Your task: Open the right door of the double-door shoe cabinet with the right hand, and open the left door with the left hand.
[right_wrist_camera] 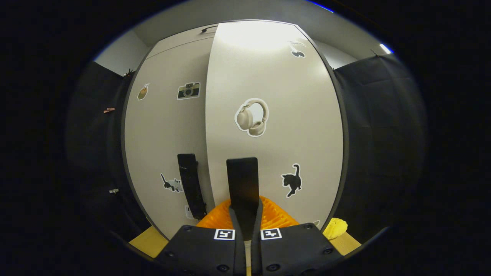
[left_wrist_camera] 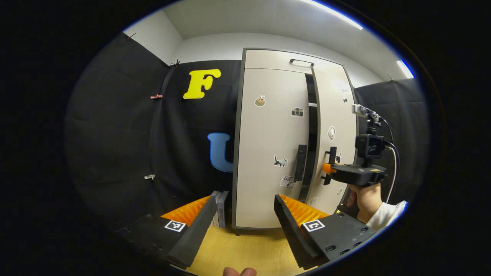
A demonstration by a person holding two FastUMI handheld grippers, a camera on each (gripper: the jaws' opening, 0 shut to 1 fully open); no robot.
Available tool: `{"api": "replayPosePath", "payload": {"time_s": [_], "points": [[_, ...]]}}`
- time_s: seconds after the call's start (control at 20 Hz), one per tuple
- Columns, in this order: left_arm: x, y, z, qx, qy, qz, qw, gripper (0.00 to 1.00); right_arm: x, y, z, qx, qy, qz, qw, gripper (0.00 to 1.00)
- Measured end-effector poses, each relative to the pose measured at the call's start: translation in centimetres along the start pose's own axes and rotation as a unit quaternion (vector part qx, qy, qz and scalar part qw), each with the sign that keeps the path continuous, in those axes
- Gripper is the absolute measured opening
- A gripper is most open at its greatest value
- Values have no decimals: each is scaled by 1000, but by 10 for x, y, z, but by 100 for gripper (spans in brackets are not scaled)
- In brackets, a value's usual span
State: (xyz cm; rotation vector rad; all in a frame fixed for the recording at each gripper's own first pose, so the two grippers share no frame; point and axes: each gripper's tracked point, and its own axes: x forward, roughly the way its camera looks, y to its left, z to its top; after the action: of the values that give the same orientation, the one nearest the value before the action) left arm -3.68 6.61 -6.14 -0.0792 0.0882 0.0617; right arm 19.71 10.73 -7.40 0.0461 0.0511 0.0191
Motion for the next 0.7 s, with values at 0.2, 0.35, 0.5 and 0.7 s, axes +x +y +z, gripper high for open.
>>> {"api": "replayPosePath", "payload": {"time_s": [0.2, 0.35, 0.5, 0.7], "points": [[-1, -2, 1, 3, -1, 0, 1000, 94, -6, -5, 3, 9, 1, 6, 1000, 9], [-2, -4, 1, 6, -2, 0, 1000, 94, -11, -9, 3, 19, 2, 9, 1000, 9], [-3, -6, 0, 7, 0, 0, 1000, 95, -17, -13, 6, 24, -2, 10, 1000, 9], [-4, -10, -3, 9, 3, -1, 1000, 94, -25, -20, 8, 30, -4, 11, 999, 9]]}}
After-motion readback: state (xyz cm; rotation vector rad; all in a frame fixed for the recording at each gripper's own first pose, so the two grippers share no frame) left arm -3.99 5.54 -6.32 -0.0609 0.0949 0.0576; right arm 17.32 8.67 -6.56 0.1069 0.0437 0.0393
